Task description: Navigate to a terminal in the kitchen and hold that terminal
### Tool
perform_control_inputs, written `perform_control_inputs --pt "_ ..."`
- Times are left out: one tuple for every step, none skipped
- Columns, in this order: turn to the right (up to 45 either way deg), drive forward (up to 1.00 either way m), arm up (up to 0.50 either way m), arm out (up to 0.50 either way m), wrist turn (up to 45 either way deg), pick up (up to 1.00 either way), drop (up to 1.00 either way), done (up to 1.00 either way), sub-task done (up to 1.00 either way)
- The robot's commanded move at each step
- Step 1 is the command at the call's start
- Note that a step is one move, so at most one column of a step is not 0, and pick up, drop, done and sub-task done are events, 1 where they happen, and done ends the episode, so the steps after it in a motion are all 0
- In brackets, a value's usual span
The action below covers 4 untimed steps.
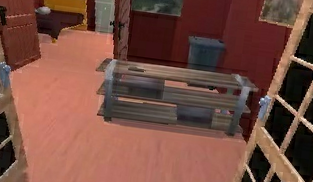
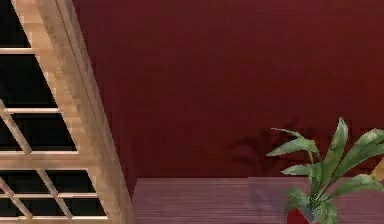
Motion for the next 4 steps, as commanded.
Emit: perform_control_inputs --pt "0.0 1.00 0.00 0.00 0.0 0.00 0.00 0.00 0.00" --pt "-6.0 0.00 0.00 0.00 0.0 0.00 0.00 0.00 0.00" --pt "0.0 0.45 0.00 0.00 0.0 0.00 0.00 0.00 0.00" --pt "-45.0 0.00 0.00 0.00 0.0 0.00 0.00 0.00 0.00"
